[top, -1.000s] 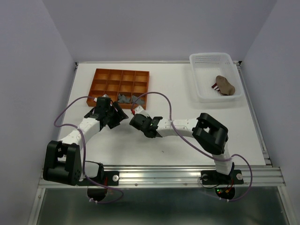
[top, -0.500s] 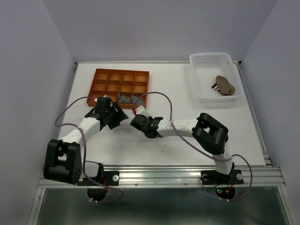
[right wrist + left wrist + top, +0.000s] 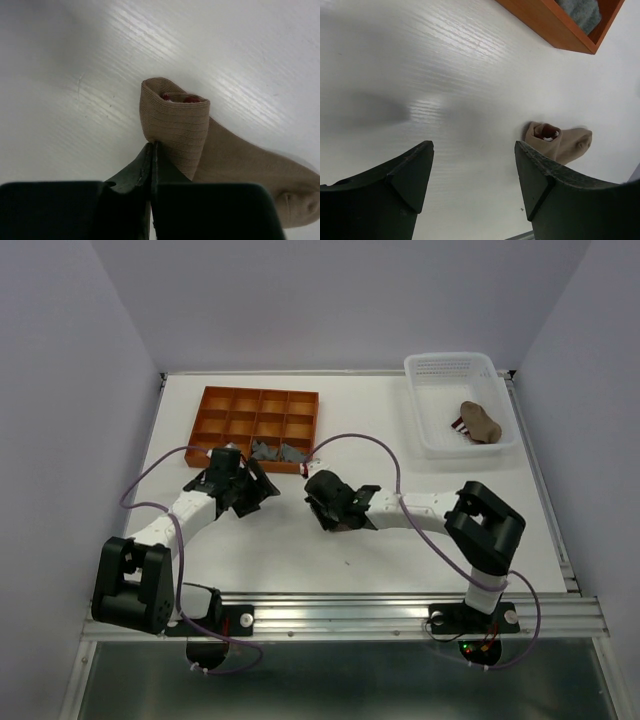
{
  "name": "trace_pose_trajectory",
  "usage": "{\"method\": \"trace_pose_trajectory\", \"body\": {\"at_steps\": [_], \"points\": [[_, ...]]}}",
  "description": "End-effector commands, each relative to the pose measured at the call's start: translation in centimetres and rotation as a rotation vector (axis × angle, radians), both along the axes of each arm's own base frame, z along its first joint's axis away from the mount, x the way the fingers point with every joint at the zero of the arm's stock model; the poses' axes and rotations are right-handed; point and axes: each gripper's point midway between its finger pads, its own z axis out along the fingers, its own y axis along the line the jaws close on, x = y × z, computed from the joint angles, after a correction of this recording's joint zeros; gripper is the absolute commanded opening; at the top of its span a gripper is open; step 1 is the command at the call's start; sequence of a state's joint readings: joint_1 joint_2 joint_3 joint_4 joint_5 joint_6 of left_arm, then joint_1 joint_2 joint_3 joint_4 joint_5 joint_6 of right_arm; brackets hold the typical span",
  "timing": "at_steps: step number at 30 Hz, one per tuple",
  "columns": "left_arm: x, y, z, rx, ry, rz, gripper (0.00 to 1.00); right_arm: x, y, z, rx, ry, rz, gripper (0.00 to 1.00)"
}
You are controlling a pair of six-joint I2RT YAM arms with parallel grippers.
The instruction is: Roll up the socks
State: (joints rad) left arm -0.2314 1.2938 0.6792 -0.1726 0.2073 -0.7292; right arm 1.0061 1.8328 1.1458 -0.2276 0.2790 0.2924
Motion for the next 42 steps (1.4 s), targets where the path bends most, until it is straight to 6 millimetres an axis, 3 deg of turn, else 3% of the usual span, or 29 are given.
{"method": "trace_pose_trajectory", "body": {"at_steps": [1, 2, 3, 5, 6, 7, 9, 11, 17, 23, 34, 42], "points": [[-0.3, -1.5, 1.1, -0.009, -0.03, -0.068, 0.77, -0.5, 2.5, 3.3, 0.309, 0.096, 0.035, 0.01], [-0.7, -2.1, 0.9, -0.007, -0.022, -0.089, 0.77, -0.7, 1.9, 2.6, 0.321, 0.124, 0.021, 0.01], [-0.8, -2.5, 0.9, -0.01, -0.018, -0.101, 0.77, -1.6, 2.2, 3.2, 0.382, 0.176, 0.036, 0.01], [-1.1, -3.1, 0.5, -0.009, 0.001, -0.118, 0.77, -1.2, 2.3, 4.1, 0.472, 0.178, 0.024, 0.01], [-1.3, -3.7, 0.7, -0.009, 0.002, -0.138, 0.77, -2.1, 2.0, 3.3, 0.49, 0.216, 0.013, 0.01], [-1.4, -3.9, 0.5, -0.003, 0.01, -0.144, 0.77, -1.8, 2.0, 4.4, 0.549, 0.205, 0.016, 0.01], [-1.7, -5.1, 0.7, -0.002, 0.011, -0.18, 0.77, -2.3, 1.0, 3.6, 0.571, 0.236, -0.02, 0.01], [-1.8, -6.1, 0.7, 0.003, 0.019, -0.205, 0.77, -1.8, 0.5, 4.5, 0.632, 0.225, -0.047, 0.01], [-2.0, -8.7, 0.8, 0.018, 0.026, -0.265, 0.78, -2.6, -0.8, 4.8, 0.766, 0.288, -0.074, 0.01], [-1.8, -10.7, 0.8, 0.009, 0.024, -0.314, 0.78, -2.2, -1.7, 5.4, 0.829, 0.307, -0.079, 0.01], [-1.1, -14.1, 0.3, 0.012, 0.036, -0.408, 0.78, -2.7, -2.0, 4.2, 0.826, 0.342, -0.077, 0.01], [-1.3, -15.4, -0.1, 0.005, 0.048, -0.442, 0.7, -3.1, -2.1, 2.7, 0.801, 0.375, -0.084, 0.01]]}}
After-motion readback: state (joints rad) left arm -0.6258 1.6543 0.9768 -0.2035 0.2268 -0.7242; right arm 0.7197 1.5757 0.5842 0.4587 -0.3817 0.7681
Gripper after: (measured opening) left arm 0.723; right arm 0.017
